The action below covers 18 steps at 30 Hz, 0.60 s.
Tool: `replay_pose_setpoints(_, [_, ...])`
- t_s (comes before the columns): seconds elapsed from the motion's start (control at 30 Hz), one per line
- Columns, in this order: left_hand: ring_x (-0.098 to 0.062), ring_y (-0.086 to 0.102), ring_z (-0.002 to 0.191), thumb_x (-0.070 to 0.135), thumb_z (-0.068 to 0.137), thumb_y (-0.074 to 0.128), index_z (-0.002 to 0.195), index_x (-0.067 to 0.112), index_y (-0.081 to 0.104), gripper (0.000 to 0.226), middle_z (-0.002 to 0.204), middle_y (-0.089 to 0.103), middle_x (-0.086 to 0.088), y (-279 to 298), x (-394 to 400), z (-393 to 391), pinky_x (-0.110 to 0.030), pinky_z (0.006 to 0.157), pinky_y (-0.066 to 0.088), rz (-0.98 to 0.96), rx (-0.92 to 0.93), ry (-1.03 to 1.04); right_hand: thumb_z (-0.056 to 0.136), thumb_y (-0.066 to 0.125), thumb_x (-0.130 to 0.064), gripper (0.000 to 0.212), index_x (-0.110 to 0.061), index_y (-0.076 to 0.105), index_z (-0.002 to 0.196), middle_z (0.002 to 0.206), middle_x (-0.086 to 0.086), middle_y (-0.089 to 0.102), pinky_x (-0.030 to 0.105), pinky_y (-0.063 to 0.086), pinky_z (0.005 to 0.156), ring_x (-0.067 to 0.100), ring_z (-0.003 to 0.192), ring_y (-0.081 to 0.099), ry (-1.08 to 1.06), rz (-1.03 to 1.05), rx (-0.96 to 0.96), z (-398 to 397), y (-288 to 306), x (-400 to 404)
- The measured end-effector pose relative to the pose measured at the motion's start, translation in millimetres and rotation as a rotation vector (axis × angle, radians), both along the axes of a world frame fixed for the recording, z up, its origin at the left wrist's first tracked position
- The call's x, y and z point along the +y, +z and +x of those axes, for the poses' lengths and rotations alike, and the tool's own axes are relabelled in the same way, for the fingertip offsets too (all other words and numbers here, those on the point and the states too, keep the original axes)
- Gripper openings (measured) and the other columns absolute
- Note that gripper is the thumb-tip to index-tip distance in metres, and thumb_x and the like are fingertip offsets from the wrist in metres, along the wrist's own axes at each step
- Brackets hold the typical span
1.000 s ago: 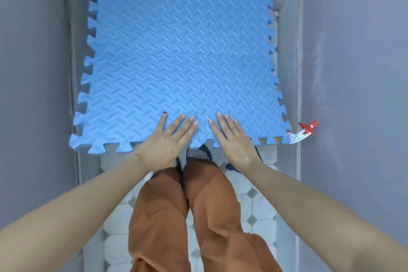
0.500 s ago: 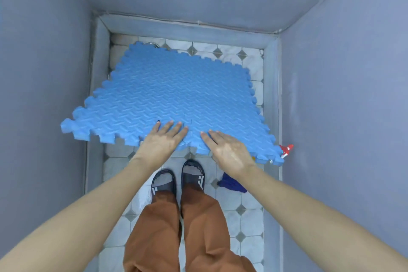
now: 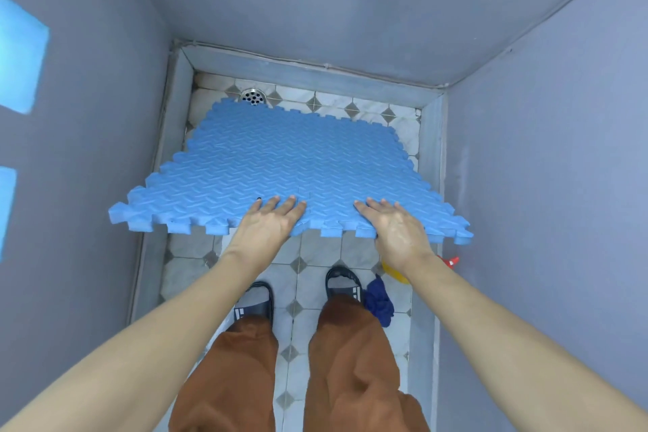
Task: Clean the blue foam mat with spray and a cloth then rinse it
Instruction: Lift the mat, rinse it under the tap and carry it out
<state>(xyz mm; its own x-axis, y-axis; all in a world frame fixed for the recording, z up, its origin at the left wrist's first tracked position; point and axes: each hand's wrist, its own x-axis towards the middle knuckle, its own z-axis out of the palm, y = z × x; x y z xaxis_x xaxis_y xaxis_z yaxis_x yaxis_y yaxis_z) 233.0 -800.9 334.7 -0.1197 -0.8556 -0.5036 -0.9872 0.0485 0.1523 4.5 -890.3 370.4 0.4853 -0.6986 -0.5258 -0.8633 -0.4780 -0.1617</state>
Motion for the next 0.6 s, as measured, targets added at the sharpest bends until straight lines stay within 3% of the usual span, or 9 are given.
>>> replay_pose_setpoints(0.13, [-0.025, 0.024, 0.145, 0.012, 0.098, 0.043, 0.153, 0.019, 0.011, 0.064, 0.159, 0.022, -0.007, 3.9, -9.3, -23.8, -0.041, 0.117, 0.019, -0.047, 0.091, 0.051, 0.093, 0.041, 0.008, 0.070, -0.027, 0.027, 0.152, 0.158, 0.002, 0.031, 0.035, 0.016, 0.119, 0.025, 0.146, 0.026, 0.059, -0.029, -0.035, 7.3, -5.5, 1.6])
replay_pose_setpoints(0.3, [-0.024, 0.035, 0.140, -0.007, 0.090, 0.050, 0.151, 0.015, 0.024, 0.070, 0.155, 0.033, -0.006, 14.6, -26.7, -43.6, -0.034, 0.112, 0.030, -0.132, 0.098, 0.111, 0.095, 0.043, 0.000, 0.065, -0.029, 0.028, 0.152, 0.157, 0.001, 0.032, 0.040, 0.025, 0.116, 0.024, 0.145, 0.028, 0.083, 0.063, -0.011, 10.9, 5.6, -12.9])
replay_pose_setpoints(0.47, [-0.019, 0.036, 0.139, -0.006, 0.090, 0.048, 0.148, 0.018, 0.029, 0.066, 0.153, 0.036, -0.001, 57.5, -40.9, -54.4, -0.030, 0.110, 0.031, -0.113, 0.076, 0.203, 0.091, 0.059, -0.027, 0.064, -0.026, 0.033, 0.149, 0.155, 0.002, 0.037, 0.046, 0.007, 0.122, 0.017, 0.138, 0.041, 0.240, 0.020, 0.082, -26.9, 46.0, -60.3])
replay_pose_setpoints(0.53, [-0.019, 0.049, 0.128, -0.010, 0.085, 0.048, 0.140, 0.019, 0.037, 0.063, 0.140, 0.050, 0.001, 85.9, -47.1, -61.1, -0.029, 0.093, 0.043, -0.102, 0.044, 0.248, 0.091, 0.057, -0.027, 0.059, -0.027, 0.038, 0.147, 0.154, 0.000, 0.038, 0.045, 0.008, 0.122, 0.017, 0.137, 0.043, 0.217, 0.013, 0.130, -44.4, 69.7, -83.6])
replay_pose_setpoints(0.6, [-0.020, 0.061, 0.105, -0.013, 0.079, 0.050, 0.126, 0.019, 0.044, 0.057, 0.116, 0.059, 0.004, 112.8, -47.9, -71.4, -0.030, 0.067, 0.042, -0.052, 0.019, 0.282, 0.093, 0.052, -0.022, 0.054, -0.028, 0.041, 0.145, 0.152, -0.002, 0.041, 0.042, 0.012, 0.120, 0.018, 0.135, 0.046, 0.236, 0.018, 0.147, -53.8, 93.1, -97.7])
